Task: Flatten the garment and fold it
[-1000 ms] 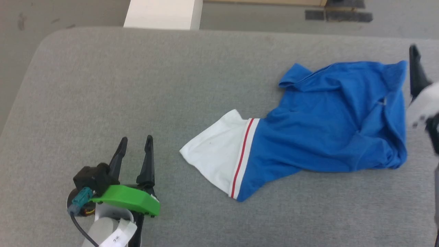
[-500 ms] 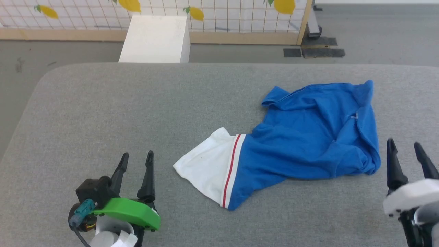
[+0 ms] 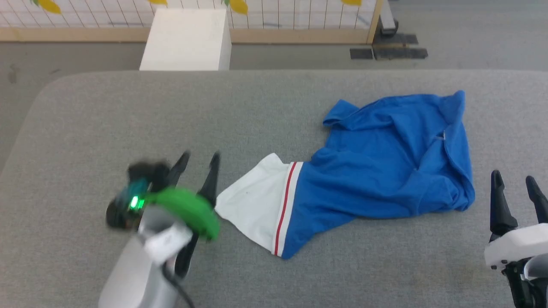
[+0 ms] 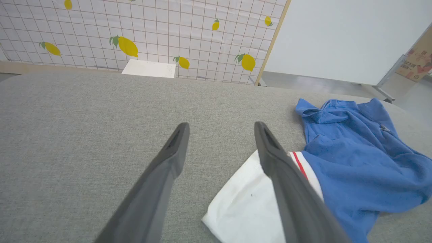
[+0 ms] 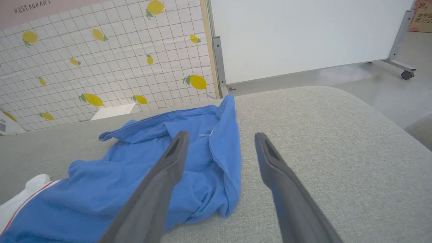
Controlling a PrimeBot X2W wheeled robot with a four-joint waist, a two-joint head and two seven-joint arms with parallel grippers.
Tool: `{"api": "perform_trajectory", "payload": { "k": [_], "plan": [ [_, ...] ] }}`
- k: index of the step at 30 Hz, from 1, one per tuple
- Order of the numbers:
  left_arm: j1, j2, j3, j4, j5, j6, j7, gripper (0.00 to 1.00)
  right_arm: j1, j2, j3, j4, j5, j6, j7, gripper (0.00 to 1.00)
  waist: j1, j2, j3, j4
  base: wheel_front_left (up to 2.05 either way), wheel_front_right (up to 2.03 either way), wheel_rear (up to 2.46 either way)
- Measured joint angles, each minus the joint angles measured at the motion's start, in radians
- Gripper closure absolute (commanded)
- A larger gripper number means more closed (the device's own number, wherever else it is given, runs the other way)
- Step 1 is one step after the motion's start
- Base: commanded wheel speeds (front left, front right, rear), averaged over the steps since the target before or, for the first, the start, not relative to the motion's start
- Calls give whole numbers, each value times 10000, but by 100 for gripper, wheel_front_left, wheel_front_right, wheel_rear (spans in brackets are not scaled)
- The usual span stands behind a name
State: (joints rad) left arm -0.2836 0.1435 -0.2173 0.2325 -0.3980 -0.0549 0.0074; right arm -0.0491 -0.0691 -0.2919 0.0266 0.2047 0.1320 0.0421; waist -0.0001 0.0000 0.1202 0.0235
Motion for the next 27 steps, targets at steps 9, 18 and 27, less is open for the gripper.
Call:
{"api": "perform_trajectory", "payload": {
  "k": [9, 18, 27],
  "plan": [
    [-3493, -272, -1440, 1862, 109, -376, 3685, 0, -221, 107, 150, -159, 8, 0, 121, 0, 0, 0, 727, -286, 0, 0, 0],
    [-5276, -401, -2750, 3678, 380, -589, 7076, 0, -437, 150, 293, -150, 81, 0, 88, 0, 1, 0, 1383, -870, 0, 0, 0],
    [-5734, -138, -3212, 4439, 575, -596, 8646, 5, -597, 165, 372, -119, 176, 0, -73, 0, 1, 0, 2009, -1325, 0, 0, 0]
  ]
}}
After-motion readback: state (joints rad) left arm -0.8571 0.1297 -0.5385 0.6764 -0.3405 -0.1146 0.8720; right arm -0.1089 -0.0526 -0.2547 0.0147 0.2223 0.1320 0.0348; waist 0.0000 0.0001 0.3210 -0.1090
